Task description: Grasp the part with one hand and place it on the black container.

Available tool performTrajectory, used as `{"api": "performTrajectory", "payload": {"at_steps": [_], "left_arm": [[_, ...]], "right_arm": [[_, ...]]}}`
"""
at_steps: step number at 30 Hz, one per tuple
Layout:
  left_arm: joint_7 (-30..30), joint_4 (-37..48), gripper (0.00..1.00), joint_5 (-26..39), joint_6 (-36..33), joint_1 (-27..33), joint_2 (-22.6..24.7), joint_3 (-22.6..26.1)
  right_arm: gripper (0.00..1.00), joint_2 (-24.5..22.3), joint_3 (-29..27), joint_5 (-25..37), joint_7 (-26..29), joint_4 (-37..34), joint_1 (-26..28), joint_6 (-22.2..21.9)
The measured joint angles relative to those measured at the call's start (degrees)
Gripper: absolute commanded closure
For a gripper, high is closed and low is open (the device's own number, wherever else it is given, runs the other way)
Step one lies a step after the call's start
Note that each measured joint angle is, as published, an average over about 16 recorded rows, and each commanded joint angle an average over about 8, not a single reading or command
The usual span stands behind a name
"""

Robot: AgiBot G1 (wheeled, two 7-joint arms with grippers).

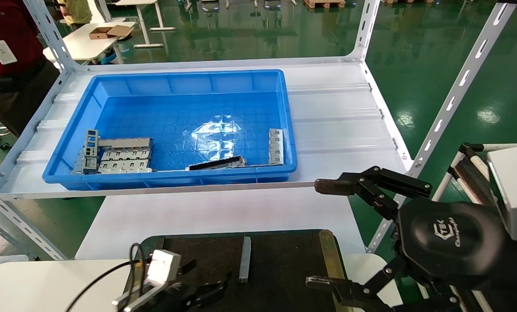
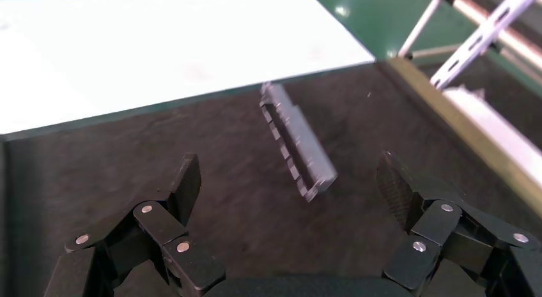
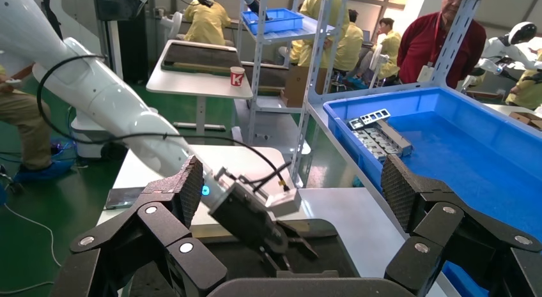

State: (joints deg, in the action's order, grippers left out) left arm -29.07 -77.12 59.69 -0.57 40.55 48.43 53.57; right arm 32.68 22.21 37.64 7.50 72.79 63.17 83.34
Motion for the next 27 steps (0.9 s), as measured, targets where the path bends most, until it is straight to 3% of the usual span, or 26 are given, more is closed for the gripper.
{"api": "performTrajectory", "payload": {"at_steps": [13, 20, 27], "left_arm": [[9.5, -0.2, 0.00, -3.0, -17.6, -4.2, -7.6, -12.0], [19.5, 0.4, 0.00, -9.4, -26.4, -8.1, -8.4, -20.7], [25.4, 0.8, 0.00, -13.4, -30.3, -10.5, -8.1, -25.7]], "right_arm": [[0.00, 0.0, 0.0, 0.0, 0.0, 0.0, 0.0, 0.0], [0.00, 0.0, 0.0, 0.0, 0.0, 0.0, 0.0, 0.0], [0.00, 0.0, 0.0, 0.0, 0.0, 0.0, 0.0, 0.0]]}}
